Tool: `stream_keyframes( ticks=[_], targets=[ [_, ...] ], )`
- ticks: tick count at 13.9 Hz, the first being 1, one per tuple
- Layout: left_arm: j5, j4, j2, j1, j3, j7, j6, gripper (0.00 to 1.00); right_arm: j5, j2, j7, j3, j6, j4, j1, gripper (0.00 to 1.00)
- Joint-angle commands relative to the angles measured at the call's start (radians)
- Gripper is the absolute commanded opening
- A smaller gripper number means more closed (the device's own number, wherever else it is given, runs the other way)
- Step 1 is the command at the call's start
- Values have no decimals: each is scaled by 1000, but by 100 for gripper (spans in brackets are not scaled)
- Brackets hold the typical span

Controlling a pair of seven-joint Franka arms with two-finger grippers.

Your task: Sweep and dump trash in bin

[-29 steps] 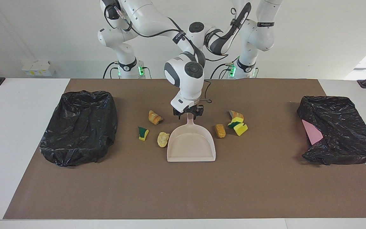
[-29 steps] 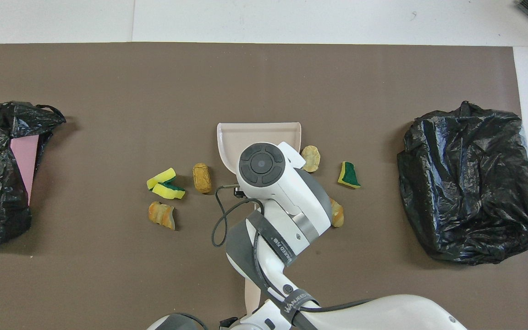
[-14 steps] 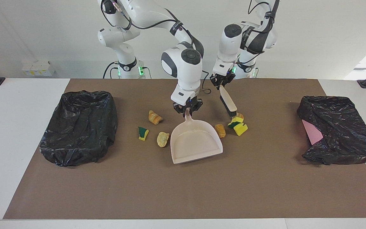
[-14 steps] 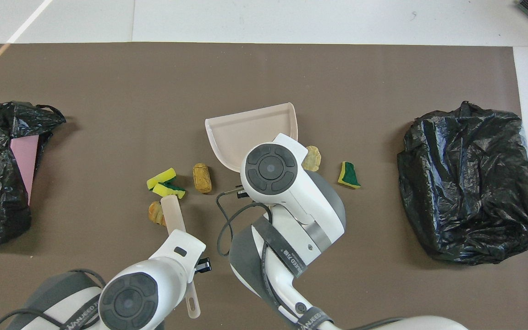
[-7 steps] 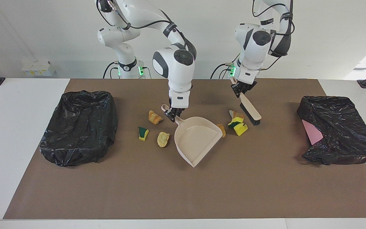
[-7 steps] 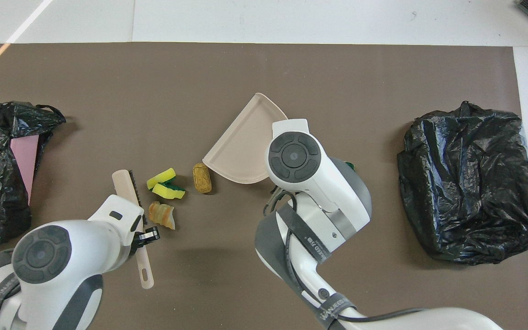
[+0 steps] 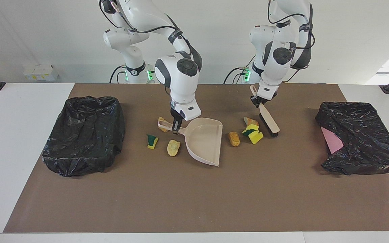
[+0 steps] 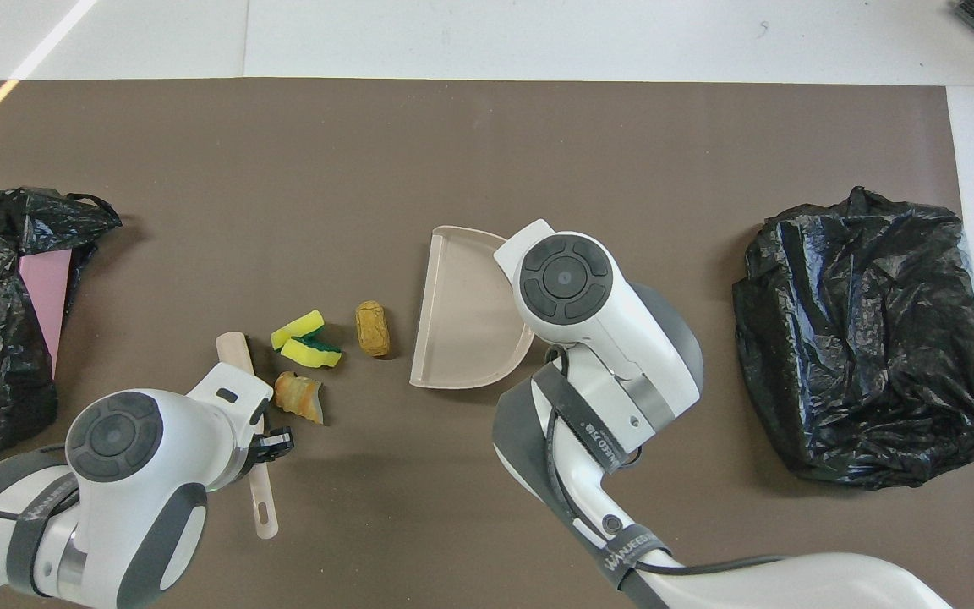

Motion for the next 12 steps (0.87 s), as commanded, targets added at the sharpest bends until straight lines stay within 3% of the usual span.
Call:
stream_keyframes(
  ticks=[1,4,7,12],
  targets=[
    [-44,-4,32,-40,5,-4,55,0,-50,-2,-30,8,21,-46,25,0],
    [-111,16,56,-73,5,21,92,0,-56,-1,-68,9,19,-59,45,0],
    [-192,101,173,-121,5,166,141,0,-82,1,-83,9,19,-69,57,0],
    [-430,194,227,-216,2,379,180,0,-81,-4,-91,9,10,-75,63,0]
  ],
)
